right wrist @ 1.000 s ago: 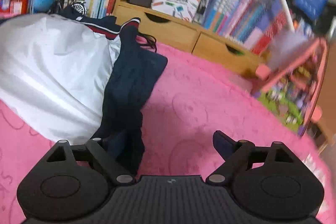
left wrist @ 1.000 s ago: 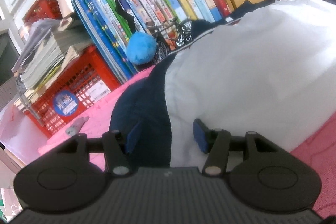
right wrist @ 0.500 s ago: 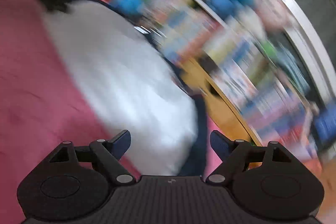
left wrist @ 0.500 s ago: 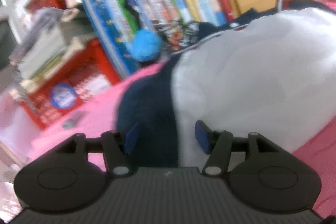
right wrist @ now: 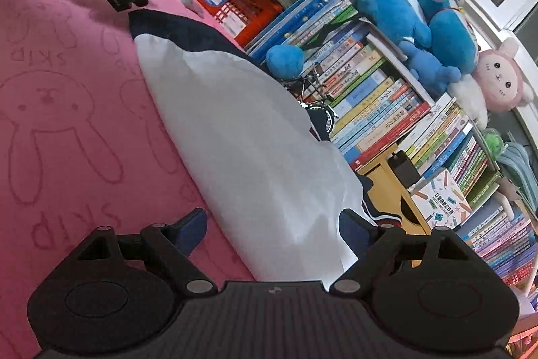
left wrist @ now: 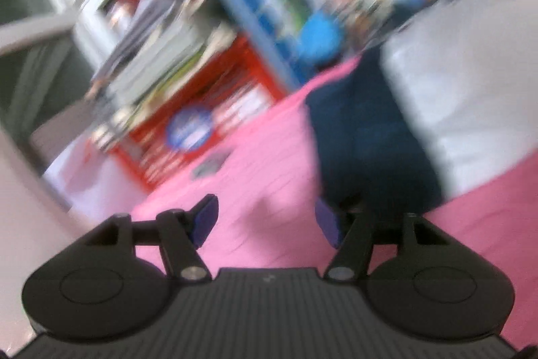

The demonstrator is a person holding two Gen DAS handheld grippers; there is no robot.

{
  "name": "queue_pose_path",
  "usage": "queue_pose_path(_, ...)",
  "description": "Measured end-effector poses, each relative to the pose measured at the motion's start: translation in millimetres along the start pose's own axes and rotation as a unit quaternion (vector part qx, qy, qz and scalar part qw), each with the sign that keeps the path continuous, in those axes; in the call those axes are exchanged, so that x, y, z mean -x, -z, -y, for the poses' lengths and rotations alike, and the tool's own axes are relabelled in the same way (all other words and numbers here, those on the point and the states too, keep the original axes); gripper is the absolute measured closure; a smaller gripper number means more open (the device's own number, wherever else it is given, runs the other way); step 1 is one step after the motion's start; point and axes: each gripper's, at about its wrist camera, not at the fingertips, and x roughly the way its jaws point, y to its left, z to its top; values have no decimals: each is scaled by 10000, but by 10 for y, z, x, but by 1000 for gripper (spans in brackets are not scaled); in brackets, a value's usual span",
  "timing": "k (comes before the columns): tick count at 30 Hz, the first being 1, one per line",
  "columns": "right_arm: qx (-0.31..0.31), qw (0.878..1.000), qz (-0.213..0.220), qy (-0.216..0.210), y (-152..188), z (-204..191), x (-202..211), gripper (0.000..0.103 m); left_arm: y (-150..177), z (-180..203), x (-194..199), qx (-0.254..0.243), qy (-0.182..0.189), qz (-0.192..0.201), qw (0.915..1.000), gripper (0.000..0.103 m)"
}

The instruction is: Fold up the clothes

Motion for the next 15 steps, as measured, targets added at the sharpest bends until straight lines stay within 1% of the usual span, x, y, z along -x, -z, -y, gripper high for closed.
queue_pose_path(2,5,10000,-69,18,2,31,-38,19,-82,215,203,-329,248,405,9983,39)
queue_pose_path(3,23,9999,-100,40,-1,39,-62,22,-135,364,300,-531,365,529,9965,39)
queue_pose_path(4,51,9999,-125,59,-7,44,-90,24,-173,497,383,-699,553,662,9938,39)
queue_pose_path(6,74,9998,-168,77,-19,56,-136,26,-236,748,546,-999,1033,967,9849,39)
queue_pose_path(9,-28,9999,-157,44,-17,94,-139,26,-298,1065,709,-1373,1692,1227,9682,38)
queue_pose_path(11,-136,9998,-141,6,-6,136,-134,26,-307,1235,725,-1636,1774,1409,9602,35)
queue_pose_path(13,-300,9995,-125,-43,1,195,-132,25,-313,1400,727,-1898,1797,1596,9519,38)
queue_pose_path(15,-476,9988,-100,-96,-2,257,-129,25,-373,1466,649,-1889,1869,1546,9516,38)
